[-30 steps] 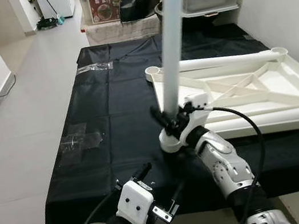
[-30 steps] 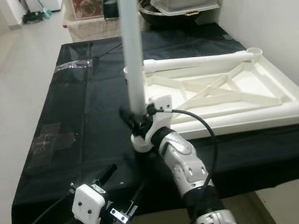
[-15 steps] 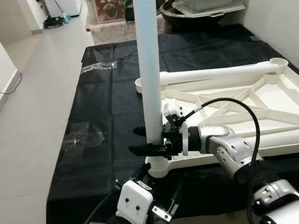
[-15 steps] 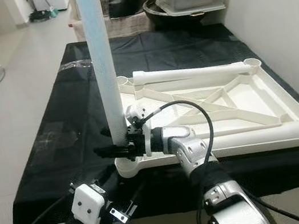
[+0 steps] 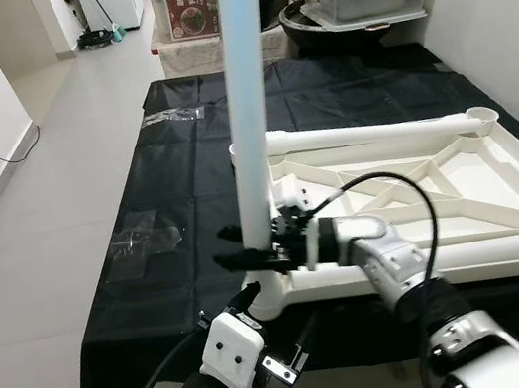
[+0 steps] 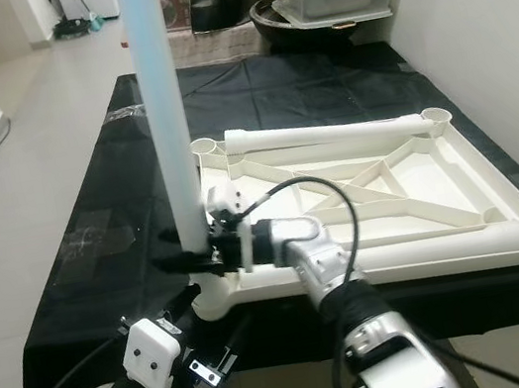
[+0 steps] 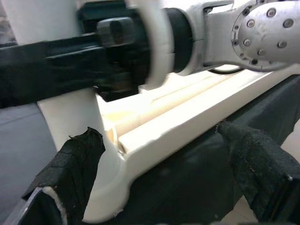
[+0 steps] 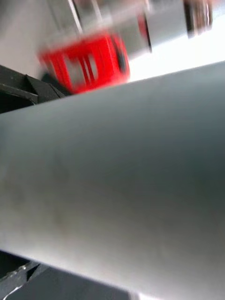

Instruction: Building children table

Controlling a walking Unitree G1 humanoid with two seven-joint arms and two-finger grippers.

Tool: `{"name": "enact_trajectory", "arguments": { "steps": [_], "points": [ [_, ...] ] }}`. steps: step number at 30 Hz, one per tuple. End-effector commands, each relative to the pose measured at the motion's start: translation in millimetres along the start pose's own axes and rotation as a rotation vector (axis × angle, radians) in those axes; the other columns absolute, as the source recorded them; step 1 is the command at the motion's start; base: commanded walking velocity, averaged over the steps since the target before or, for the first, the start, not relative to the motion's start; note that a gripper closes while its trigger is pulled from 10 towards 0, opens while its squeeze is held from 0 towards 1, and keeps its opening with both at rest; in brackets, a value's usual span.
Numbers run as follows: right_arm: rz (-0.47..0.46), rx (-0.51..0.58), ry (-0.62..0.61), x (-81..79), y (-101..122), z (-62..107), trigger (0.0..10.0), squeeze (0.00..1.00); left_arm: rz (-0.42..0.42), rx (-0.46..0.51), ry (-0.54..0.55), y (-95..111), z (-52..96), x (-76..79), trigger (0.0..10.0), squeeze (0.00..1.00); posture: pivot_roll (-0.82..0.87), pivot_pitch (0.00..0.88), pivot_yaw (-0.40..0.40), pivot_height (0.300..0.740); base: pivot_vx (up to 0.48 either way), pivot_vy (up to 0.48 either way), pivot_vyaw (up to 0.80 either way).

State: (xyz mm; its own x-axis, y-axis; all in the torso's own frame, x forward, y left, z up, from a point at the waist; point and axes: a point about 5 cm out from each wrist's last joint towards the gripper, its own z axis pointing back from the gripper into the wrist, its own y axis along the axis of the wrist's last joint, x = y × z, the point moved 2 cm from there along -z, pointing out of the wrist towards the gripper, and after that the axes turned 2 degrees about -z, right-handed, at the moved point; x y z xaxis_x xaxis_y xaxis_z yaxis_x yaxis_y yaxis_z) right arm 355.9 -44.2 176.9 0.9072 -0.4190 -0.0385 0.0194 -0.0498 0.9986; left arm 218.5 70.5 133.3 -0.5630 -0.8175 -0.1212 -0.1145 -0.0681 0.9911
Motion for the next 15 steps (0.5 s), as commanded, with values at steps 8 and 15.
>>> {"name": "enact_trajectory", "arguments": {
  "steps": [8,15],
  "points": [
    [-0.073,0.029,-0.986,60.5,-23.5,60.3,0.0,0.0,-0.008,-0.04,0.05,-6.6,3.5,-6.8,10.0,0.0,0.14,0.094,-0.044,0.74,0.0,0.0,0.0],
    [-0.139,0.046,-1.35,47.3,-36.6,85.0,0.0,0.0,-0.018,-0.048,0.091,-7.1,5.2,-11.3,10.0,0.0,0.14,0.096,-0.041,0.74,0.0,0.0,0.0]
  ]
}}
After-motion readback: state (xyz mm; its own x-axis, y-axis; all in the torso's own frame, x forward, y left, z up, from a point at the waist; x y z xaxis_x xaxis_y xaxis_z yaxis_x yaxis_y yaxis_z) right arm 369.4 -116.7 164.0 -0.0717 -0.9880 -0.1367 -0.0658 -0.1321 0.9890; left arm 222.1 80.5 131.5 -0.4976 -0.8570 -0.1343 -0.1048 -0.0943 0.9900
